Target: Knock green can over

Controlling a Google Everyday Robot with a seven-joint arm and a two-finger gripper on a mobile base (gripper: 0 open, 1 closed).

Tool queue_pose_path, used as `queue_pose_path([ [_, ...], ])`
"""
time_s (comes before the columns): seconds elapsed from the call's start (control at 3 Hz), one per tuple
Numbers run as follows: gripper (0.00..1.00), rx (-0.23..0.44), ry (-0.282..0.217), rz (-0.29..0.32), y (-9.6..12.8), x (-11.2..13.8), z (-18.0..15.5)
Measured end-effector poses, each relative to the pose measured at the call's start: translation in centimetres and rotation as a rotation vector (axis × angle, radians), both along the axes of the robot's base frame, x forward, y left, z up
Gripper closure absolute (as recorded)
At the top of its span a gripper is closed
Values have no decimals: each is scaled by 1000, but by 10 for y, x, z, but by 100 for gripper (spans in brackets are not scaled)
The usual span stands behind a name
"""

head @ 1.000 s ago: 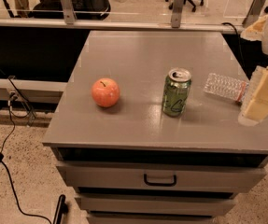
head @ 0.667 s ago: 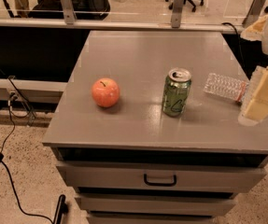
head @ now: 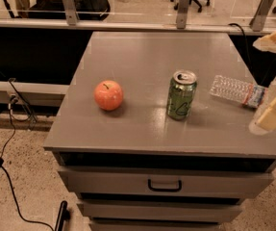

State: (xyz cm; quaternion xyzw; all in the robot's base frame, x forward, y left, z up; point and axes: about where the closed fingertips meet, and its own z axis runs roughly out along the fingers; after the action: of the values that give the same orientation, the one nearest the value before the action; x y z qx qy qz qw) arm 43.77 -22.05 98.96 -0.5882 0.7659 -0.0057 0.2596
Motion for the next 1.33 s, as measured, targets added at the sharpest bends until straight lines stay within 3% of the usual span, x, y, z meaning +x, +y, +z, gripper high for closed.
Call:
queue_pose_path([
  [0.33,0,123,-37,-55,-78,-33,12],
  [0.67,0,231,-21,-138,-203,-108,1],
  [1.0,0,281,-20,-190,-254,-158,-5],
  [1.33,0,281,-20,-190,-254,-158,-5],
])
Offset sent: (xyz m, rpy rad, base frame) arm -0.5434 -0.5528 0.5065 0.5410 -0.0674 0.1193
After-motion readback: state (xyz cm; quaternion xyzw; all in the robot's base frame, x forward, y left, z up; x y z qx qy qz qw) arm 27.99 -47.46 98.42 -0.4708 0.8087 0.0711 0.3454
